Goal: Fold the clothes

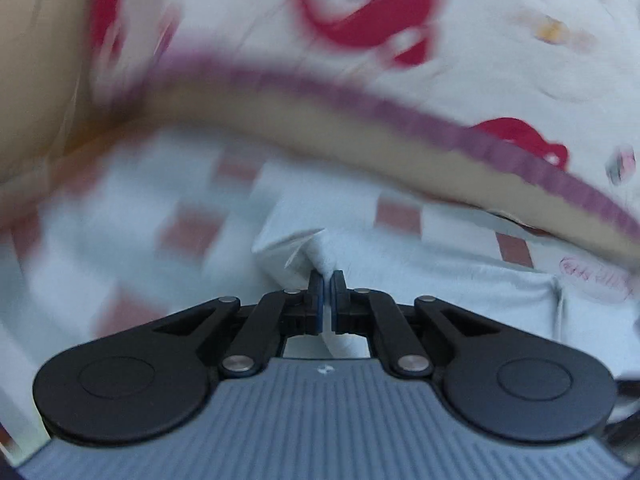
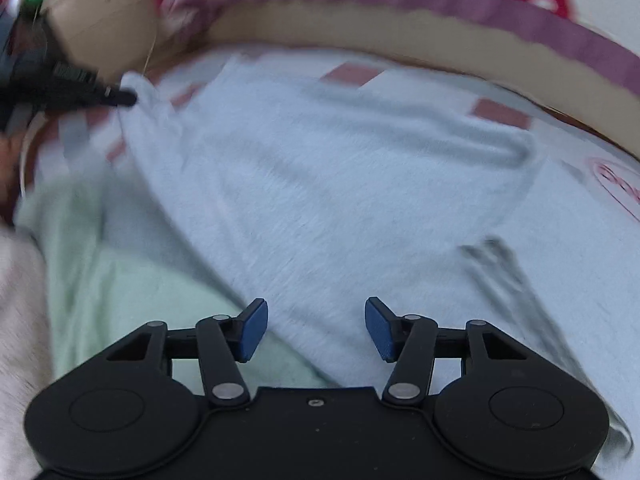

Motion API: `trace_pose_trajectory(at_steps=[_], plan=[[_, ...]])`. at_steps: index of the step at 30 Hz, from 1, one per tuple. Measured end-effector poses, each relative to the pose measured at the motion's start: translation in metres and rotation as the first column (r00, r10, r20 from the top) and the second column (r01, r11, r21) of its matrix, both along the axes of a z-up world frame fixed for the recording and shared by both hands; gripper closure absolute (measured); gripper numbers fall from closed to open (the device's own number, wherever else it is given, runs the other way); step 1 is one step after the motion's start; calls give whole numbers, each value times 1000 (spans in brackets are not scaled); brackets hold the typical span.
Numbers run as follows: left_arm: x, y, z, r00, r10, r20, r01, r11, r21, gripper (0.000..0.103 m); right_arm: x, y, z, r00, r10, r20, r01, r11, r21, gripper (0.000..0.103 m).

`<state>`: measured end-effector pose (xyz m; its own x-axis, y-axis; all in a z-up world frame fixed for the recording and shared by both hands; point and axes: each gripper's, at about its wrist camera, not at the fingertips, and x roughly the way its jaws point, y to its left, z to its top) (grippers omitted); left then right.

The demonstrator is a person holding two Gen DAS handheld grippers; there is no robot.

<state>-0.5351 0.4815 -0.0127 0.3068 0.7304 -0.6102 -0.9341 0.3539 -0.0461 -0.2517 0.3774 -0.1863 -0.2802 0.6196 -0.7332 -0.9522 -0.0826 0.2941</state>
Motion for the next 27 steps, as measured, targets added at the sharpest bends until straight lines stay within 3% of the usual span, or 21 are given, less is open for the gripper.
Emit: trace_pose_trajectory(at_steps=[1, 2, 5, 7, 9, 10, 11, 12, 13, 14, 16, 19, 21, 24, 26, 27], plan=[[28, -9, 11, 995, -59, -81, 66, 994, 86, 100, 22, -3, 4, 994, -71, -80, 72, 997, 11, 43], [54, -17, 20, 987, -120, -107, 134, 982, 132, 101, 44, -6, 8, 977, -139, -161, 144, 989, 16, 43], [126, -36, 46, 934, -357, -11, 355, 923, 148, 103, 124, -20, 9, 856, -409, -314, 418, 908, -44, 41], [182, -64, 60, 856, -517, 11, 508, 846, 161, 103, 167, -43, 9, 766, -503, -401, 525, 849, -63, 40], [231, -101, 66, 746, -665, 33, 649, 737, 187, 103, 199, -72, 4, 661, -540, -520, 590, 803, -84, 40], [252, -115, 60, 689, -721, 72, 705, 690, 165, 103, 212, -87, -1, 598, -549, -584, 616, 781, -103, 40], [272, -129, 55, 628, -770, 112, 757, 638, 144, 103, 220, -101, -6, 554, -558, -618, 635, 763, -120, 40], [289, -138, 44, 579, -799, 161, 794, 598, 108, 103, 227, -115, -12, 515, -567, -643, 652, 746, -136, 40], [301, -145, 29, 550, -813, 191, 820, 569, 61, 103, 229, -122, -16, 505, -585, -634, 660, 735, -152, 40], [309, -147, 15, 538, -820, 195, 836, 549, 7, 102, 230, -128, -21, 503, -606, -616, 667, 725, -168, 39], [307, -140, -10, 593, -791, 151, 805, 588, -77, 98, 224, -137, -24, 537, -620, -573, 659, 732, -175, 39], [277, -100, -32, 771, -636, 35, 635, 763, -119, 90, 209, -138, -23, 605, -588, -538, 619, 771, -147, 39], [253, -68, -44, 856, -511, -81, 501, 858, -117, 72, 201, -131, -20, 651, -552, -521, 579, 805, -128, 39], [218, -28, -61, 910, -337, -241, 325, 941, -88, 63, 188, -108, -12, 718, -500, -484, 521, 847, -104, 39], [205, -5, -69, 921, -275, -275, 254, 961, -109, 59, 177, -93, -7, 754, -461, -469, 481, 873, -85, 39], [199, 7, -73, 924, -244, -293, 219, 969, -118, 52, 170, -85, -3, 772, -439, -460, 461, 885, -72, 39]])
